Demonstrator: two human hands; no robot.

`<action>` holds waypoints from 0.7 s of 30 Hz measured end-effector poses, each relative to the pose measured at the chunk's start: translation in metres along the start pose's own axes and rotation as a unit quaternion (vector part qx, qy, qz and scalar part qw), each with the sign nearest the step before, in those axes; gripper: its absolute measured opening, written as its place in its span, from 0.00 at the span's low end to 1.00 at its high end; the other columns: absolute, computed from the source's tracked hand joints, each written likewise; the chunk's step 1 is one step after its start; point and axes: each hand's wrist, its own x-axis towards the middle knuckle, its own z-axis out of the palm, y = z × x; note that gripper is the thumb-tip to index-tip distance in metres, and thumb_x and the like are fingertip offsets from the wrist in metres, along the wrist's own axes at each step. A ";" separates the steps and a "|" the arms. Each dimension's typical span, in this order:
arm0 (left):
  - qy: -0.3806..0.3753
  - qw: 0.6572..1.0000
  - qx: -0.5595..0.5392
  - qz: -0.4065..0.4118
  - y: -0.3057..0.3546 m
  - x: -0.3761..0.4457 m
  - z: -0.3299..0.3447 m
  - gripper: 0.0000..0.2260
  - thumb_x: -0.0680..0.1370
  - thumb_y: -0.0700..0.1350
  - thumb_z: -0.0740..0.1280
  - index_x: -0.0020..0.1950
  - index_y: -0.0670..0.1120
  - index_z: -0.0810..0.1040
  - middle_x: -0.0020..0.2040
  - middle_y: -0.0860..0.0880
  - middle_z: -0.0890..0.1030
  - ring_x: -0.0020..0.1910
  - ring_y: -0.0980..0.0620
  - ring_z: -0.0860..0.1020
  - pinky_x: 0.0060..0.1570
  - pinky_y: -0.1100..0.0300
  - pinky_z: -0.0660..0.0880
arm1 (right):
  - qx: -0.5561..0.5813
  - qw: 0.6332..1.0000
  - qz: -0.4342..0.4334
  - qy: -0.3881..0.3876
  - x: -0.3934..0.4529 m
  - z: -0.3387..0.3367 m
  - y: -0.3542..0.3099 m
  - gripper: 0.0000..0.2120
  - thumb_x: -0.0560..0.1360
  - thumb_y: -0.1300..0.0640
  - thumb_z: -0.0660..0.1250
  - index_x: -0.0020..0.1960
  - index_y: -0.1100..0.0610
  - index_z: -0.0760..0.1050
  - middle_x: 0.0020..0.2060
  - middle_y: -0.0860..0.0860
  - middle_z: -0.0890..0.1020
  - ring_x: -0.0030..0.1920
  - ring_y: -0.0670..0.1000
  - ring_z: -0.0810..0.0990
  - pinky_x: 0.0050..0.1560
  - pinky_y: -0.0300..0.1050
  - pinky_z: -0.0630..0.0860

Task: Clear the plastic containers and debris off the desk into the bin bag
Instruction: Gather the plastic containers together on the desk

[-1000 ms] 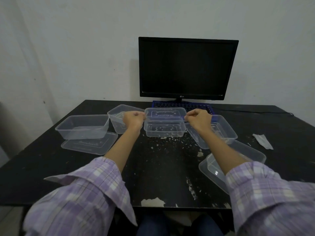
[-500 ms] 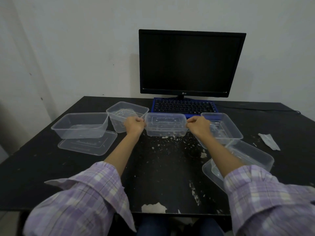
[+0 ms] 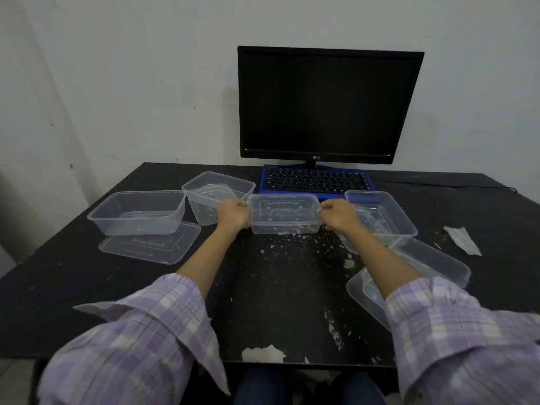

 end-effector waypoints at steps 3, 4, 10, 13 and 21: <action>-0.018 1.000 0.019 0.018 0.001 0.000 0.002 0.11 0.79 0.36 0.60 0.59 0.41 0.76 0.46 0.45 0.77 0.52 0.42 0.80 0.55 0.46 0.78 | 0.011 0.999 0.005 -0.031 0.003 0.003 0.002 0.18 0.78 0.61 0.57 0.66 0.58 0.73 0.59 0.61 0.78 0.58 0.60 0.77 0.58 0.58 0.76; -0.035 0.999 0.029 0.028 0.001 -0.001 0.002 0.13 0.79 0.36 0.59 0.62 0.39 0.75 0.48 0.44 0.77 0.52 0.42 0.80 0.55 0.46 0.78 | 0.008 0.999 0.003 -0.044 0.003 0.003 0.003 0.20 0.79 0.60 0.56 0.70 0.54 0.69 0.63 0.59 0.76 0.61 0.60 0.75 0.60 0.58 0.75; -0.066 0.981 0.157 0.091 -0.007 0.008 0.006 0.11 0.81 0.39 0.55 0.58 0.39 0.74 0.53 0.39 0.79 0.51 0.42 0.79 0.53 0.45 0.78 | -0.048 0.996 -0.032 -0.074 -0.002 0.001 -0.005 0.20 0.81 0.56 0.52 0.73 0.55 0.64 0.69 0.59 0.71 0.62 0.61 0.74 0.63 0.59 0.72; -0.063 0.977 0.177 0.102 -0.005 0.006 0.007 0.09 0.80 0.37 0.56 0.55 0.39 0.75 0.53 0.39 0.79 0.51 0.42 0.79 0.54 0.46 0.77 | -0.056 0.995 -0.023 -0.080 0.004 0.002 -0.003 0.21 0.81 0.57 0.53 0.73 0.56 0.63 0.69 0.59 0.70 0.64 0.61 0.73 0.64 0.59 0.72; -0.064 0.974 0.186 0.110 -0.002 0.000 0.008 0.08 0.80 0.35 0.56 0.53 0.35 0.74 0.51 0.38 0.78 0.51 0.42 0.77 0.47 0.55 0.72 | -0.069 0.994 -0.014 -0.087 0.009 0.002 0.001 0.22 0.79 0.61 0.55 0.73 0.55 0.63 0.68 0.59 0.71 0.62 0.60 0.73 0.63 0.59 0.73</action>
